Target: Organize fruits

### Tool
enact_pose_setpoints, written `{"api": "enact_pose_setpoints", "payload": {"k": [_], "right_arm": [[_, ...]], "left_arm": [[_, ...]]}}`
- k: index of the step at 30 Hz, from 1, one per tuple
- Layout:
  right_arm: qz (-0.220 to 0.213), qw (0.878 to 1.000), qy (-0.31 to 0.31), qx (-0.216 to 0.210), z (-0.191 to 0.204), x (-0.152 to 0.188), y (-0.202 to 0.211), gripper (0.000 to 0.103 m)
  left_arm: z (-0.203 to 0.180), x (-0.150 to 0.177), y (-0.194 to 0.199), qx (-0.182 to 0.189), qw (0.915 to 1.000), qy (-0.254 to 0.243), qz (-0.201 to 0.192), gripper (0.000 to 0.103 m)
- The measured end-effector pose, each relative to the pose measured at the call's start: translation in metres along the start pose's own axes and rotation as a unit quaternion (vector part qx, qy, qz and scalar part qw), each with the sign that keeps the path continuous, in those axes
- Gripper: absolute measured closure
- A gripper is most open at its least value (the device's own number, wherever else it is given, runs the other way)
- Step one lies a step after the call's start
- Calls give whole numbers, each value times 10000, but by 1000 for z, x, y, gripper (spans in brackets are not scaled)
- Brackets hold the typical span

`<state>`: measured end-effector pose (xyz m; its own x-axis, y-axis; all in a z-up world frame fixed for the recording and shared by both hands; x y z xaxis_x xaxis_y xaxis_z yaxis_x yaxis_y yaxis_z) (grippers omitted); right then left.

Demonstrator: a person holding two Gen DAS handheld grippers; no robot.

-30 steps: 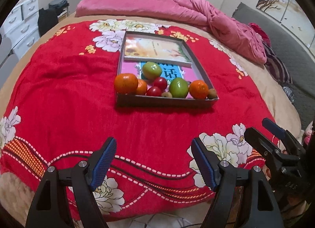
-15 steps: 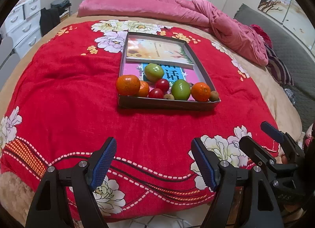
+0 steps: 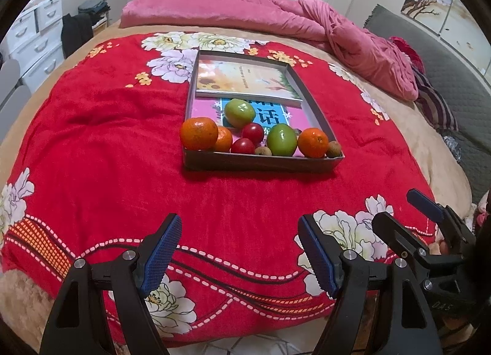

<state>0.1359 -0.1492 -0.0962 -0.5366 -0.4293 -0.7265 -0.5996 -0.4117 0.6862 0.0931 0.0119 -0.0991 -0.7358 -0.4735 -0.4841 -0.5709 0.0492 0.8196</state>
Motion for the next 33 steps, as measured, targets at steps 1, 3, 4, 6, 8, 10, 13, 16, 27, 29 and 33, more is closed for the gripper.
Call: {"api": "enact_pose_setpoints", "payload": {"k": [1,3,4,6,8,10,13,16,27,29,33], "right_arm": [[-5,10000,-3,3,0,0,0,1],[-7,10000,-6,8,0,0,0,1],[-10,10000,-4,4,0,0,0,1],[-4,10000,2,-3,1,0,-1,1],[-1,10000,6,-5,1,0,-1,1],[-5,10000,17,0,1,0,-1,1],[-7,10000,18,4,2,0,0,1],[-14,10000,21,7,2,0,0,1],[-8,10000,41,19,1,0,0,1],[-13,10000,34,13,2,0,0,1],[-3,10000,34,26,2,0,0,1]], "left_arm": [[0,0,0,-3,10000,-3,6,24],[-1,0,0,17,10000,-2,17,24],[-1,0,0,18,10000,-2,21,24],[-1,0,-1,2,10000,-16,13,24],[-1,0,-1,12,10000,-4,27,24],[0,0,-1,-3,10000,-6,22,24],[0,1,-1,-1,10000,3,28,24],[0,1,-2,-5,10000,12,15,24],[2,0,-1,-28,10000,49,2,24],[3,-1,0,-29,10000,58,3,24],[2,-1,0,20,10000,65,9,24]]}}
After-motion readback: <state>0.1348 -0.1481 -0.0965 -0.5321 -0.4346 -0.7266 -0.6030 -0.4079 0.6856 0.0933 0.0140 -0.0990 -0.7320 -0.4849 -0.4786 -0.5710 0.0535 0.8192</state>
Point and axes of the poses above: each gripper's, at about its wrist camera, not at the fingertips, and y roughly against the way its jaws point, z to its left, x to its underside, the point moved 9 cm from there along -y, roughly the way its jaws point, and after that the axes turned 13 degrees about y, right-handed, at the moved point
